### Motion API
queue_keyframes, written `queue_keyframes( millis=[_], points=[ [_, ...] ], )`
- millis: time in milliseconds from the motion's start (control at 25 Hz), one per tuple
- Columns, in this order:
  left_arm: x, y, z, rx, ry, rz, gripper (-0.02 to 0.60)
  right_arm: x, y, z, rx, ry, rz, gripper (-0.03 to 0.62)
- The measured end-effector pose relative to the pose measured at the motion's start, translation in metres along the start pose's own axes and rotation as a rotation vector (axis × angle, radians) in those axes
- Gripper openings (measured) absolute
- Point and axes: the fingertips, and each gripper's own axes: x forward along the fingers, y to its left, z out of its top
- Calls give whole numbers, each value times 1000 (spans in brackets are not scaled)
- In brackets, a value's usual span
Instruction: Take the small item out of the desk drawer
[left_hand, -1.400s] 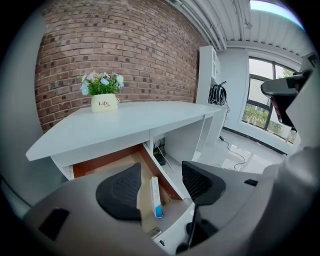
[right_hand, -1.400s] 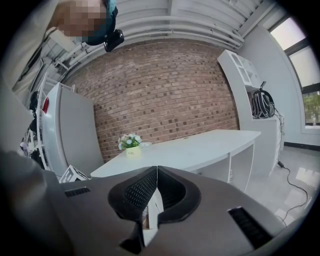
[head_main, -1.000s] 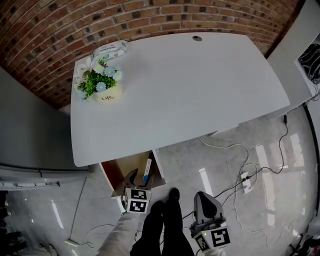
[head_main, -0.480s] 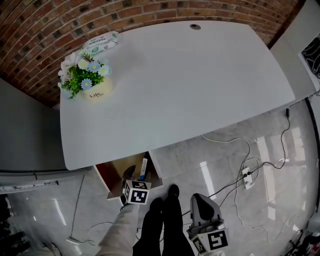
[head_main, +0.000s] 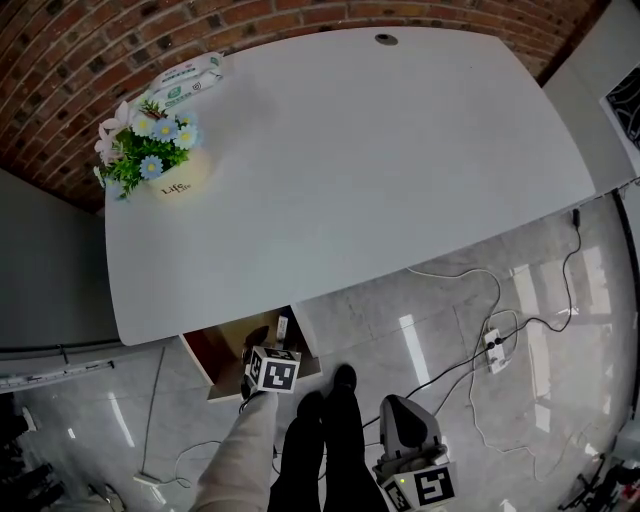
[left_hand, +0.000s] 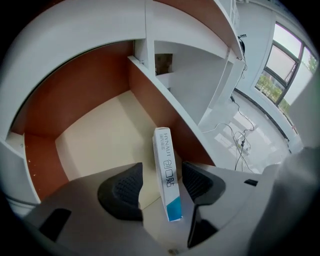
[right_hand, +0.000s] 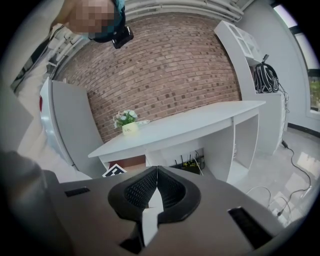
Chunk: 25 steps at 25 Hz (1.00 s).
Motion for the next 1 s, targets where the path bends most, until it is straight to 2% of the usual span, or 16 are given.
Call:
queue_keyframes(
  millis=[120, 240, 560, 640, 800, 1000],
  points=[
    [6, 3, 2, 6, 20, 17, 250, 3, -3, -2, 2, 8, -1, 27],
    [12, 3, -6, -1, 53, 14, 204, 4, -3, -2, 1, 15, 4, 26],
    [15, -1, -10, 26, 67, 11, 87, 4, -1, -4, 17, 27, 15, 28],
    [10, 1, -7, 29, 58, 23, 84, 4, 1, -4, 11, 27, 17, 26],
    [-8, 10, -6, -13, 30, 48, 83, 1, 1, 2, 5, -13, -2, 27],
    [-59, 17, 10, 1, -66, 75, 83, -4, 15, 12, -2, -29, 7, 26]
  ],
)
